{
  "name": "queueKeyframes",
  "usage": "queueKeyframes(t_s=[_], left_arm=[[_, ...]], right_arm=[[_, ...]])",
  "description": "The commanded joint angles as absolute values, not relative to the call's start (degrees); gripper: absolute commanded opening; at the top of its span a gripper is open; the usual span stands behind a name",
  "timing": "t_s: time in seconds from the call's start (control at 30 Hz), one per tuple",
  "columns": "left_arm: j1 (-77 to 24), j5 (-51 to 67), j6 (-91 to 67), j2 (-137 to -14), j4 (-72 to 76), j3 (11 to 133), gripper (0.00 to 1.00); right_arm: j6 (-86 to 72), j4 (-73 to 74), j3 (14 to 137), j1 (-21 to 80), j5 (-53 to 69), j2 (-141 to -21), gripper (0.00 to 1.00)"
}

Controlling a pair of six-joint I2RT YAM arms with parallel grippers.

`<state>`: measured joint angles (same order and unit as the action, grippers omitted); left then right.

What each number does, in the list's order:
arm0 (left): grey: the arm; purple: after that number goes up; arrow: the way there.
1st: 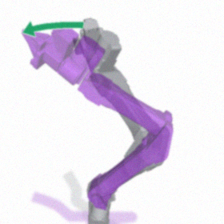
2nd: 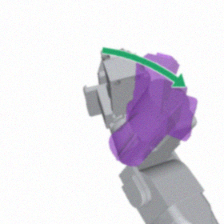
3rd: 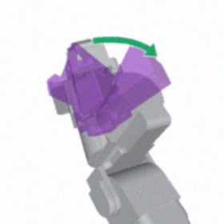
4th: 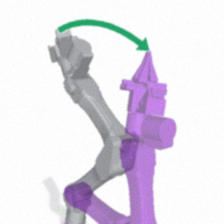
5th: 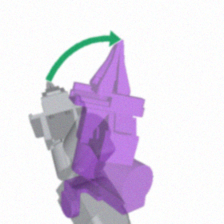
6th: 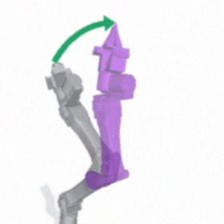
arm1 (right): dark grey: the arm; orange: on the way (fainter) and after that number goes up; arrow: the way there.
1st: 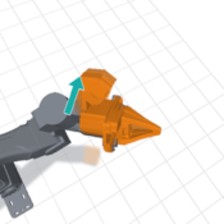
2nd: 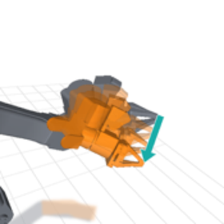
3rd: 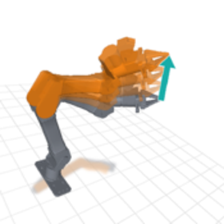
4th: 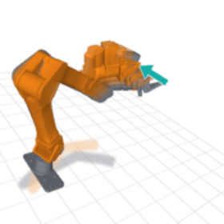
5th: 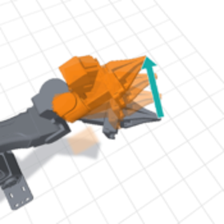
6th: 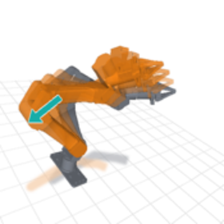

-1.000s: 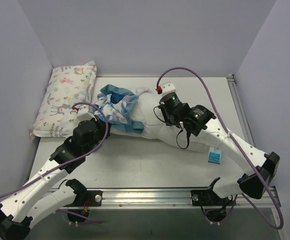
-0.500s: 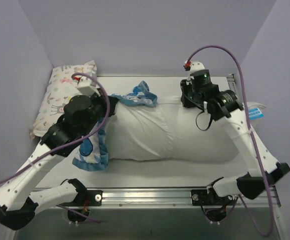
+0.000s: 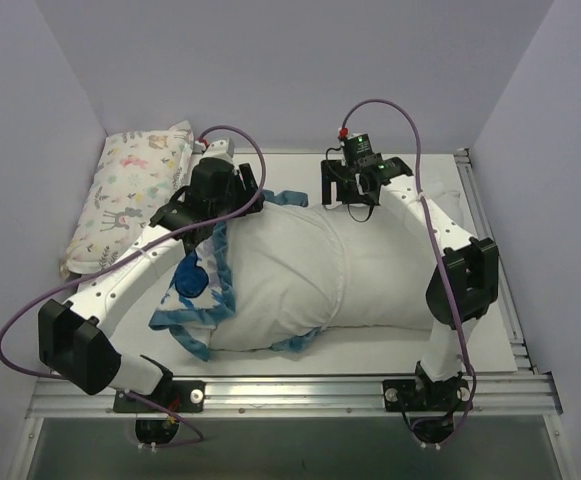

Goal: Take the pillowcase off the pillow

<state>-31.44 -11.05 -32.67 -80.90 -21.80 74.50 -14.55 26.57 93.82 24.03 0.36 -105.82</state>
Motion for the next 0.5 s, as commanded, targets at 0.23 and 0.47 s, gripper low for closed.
queueKeyframes(t_s=[0.23, 0.47], left_arm=[[-28.92, -5.80, -26.46, -79.81, -18.18, 81.82, 0.87], [-32.60, -10.36, -24.26, -75.94, -26.28, 83.59, 0.89]], right_arm=[[-16.00, 29.88, 98.97, 24.26, -10.37, -88.26, 0.98], [-19.07, 32.26, 84.14, 25.22, -11.16, -75.60, 1.00]])
